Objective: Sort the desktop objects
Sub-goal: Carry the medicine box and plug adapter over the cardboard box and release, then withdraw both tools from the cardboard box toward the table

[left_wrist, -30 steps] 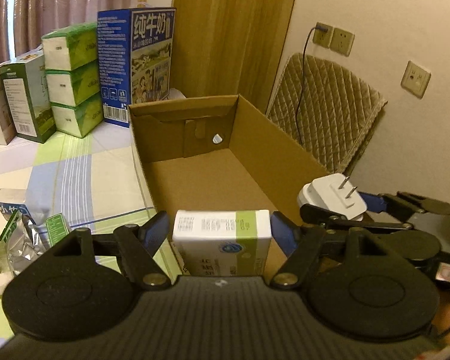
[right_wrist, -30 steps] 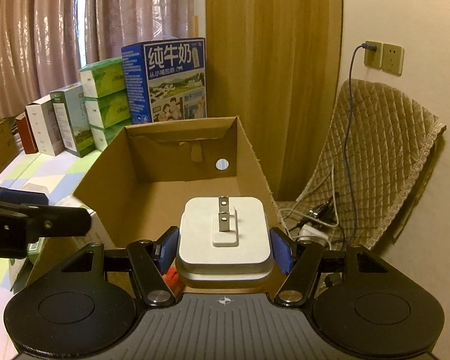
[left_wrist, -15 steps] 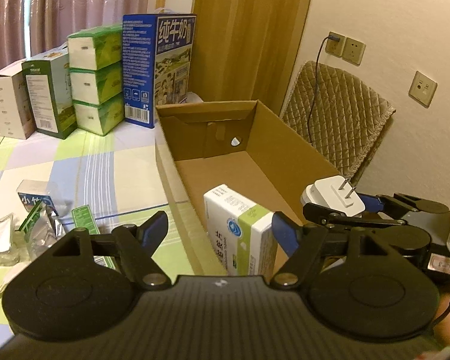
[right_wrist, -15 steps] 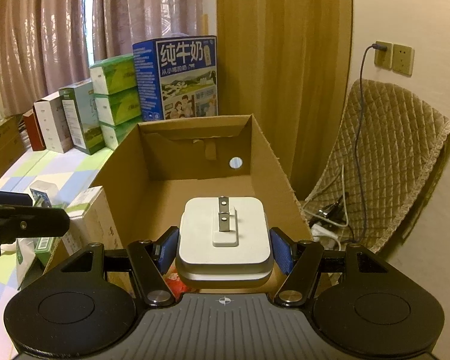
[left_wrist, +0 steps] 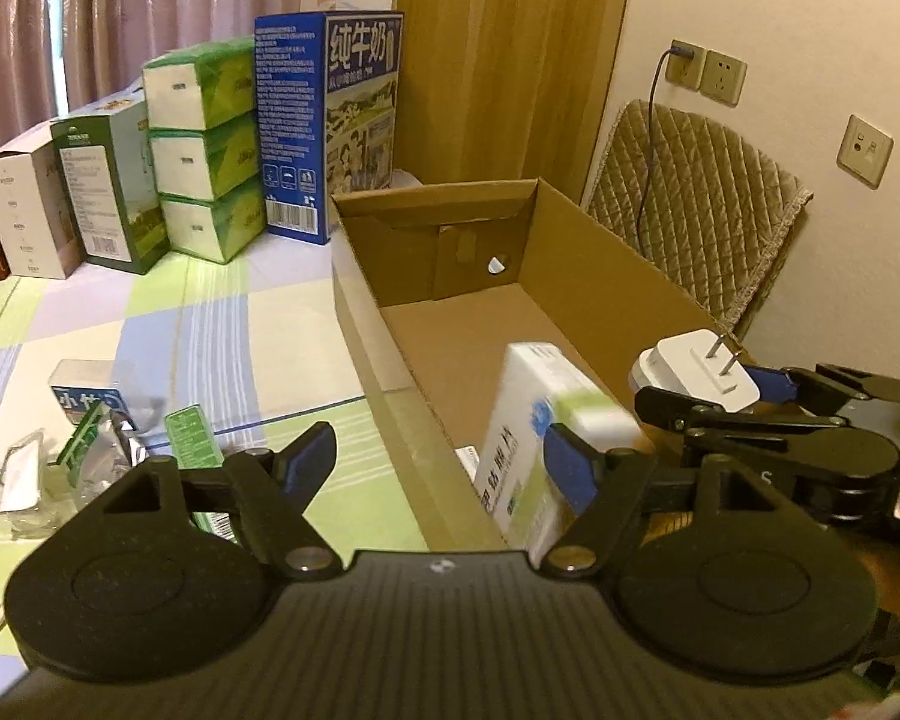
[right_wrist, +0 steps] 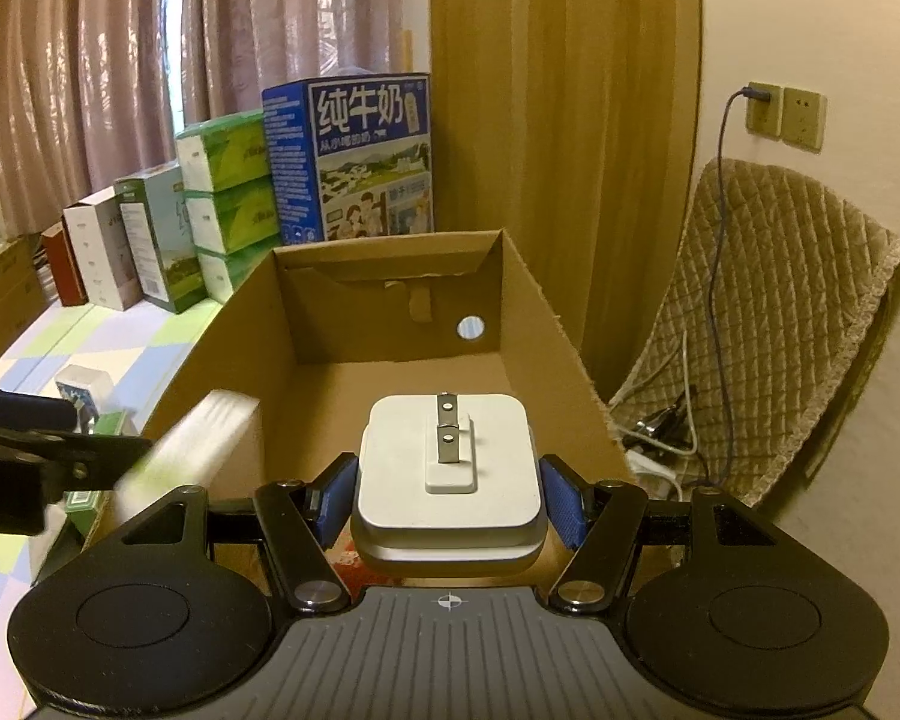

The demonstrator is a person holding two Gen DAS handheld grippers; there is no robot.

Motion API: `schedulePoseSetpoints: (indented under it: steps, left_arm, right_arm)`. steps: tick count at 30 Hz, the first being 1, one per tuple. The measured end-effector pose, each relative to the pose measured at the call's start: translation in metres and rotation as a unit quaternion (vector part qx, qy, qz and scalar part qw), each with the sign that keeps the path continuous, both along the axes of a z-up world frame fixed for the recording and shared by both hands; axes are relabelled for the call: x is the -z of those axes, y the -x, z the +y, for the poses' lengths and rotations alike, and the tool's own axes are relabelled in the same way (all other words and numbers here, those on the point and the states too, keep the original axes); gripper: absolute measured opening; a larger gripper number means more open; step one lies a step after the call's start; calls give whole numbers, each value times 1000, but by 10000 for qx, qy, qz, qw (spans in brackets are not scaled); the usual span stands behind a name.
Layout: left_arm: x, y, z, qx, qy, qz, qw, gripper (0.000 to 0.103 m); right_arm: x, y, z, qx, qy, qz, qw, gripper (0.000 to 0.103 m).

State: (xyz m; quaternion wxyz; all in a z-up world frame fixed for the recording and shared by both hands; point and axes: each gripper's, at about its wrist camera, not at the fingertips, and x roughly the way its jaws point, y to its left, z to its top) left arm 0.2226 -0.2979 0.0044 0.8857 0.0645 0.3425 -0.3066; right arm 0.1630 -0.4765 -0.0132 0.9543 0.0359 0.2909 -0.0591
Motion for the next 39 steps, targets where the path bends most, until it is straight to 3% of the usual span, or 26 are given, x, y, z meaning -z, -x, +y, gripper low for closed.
schedulePoseSetpoints:
  steps: [12,19,22,27,33,39]
  left_arm:
    - [6,1,-15,199,33,39,9998,72]
    - [7,1,-5,104,38,89,9999,73]
    - [5,3,-3,92,31,72,9999,73]
    - [3,6,8,30,33,57,10000,73]
    - [1,16,32,-178,6,93,9998,73]
    - [0,35,65,-407,-88,109,9991,81]
  right_arm:
    - [-2,8,-12,223,49,-149,9996,62]
    - [1,4,-7,8,-52,-8,10000,62]
    - [0,4,-4,37,-18,-60,10000,72]
    - [-5,15,1,40,-1,-168,9999,74]
    - [-7,42,17,50,8,-237,9997,84]
    - [-17,70,34,92,-116,-337,9993,93]
